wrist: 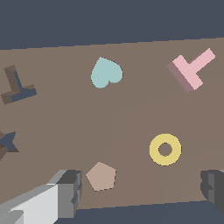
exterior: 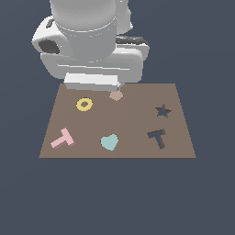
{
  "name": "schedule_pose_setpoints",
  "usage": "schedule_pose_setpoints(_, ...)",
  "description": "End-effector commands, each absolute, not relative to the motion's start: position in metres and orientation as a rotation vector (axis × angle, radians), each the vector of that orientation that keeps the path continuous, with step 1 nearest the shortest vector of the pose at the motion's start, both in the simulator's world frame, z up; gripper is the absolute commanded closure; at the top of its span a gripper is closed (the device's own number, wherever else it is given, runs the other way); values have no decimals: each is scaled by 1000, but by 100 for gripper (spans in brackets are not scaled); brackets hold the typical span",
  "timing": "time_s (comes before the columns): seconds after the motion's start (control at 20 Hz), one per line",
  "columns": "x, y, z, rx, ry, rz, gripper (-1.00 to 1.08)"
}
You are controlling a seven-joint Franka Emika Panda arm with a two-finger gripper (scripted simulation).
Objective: Insert a designated object into the corresponding slot on a board.
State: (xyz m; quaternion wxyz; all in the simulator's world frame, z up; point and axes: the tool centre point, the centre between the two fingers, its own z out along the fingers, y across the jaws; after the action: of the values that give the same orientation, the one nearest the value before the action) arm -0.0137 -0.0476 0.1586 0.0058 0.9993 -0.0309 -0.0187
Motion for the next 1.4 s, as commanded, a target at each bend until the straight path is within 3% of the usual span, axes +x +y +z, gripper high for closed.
schedule_pose_setpoints(0.0,-14,-48,159,3128,-97,-58,-92)
schedule_pose_setpoints(0.65,-7,-67,146,3131,30,-52,-92)
schedule_pose_setpoints(1.35,29,-126,102,3103,452,-28,-92)
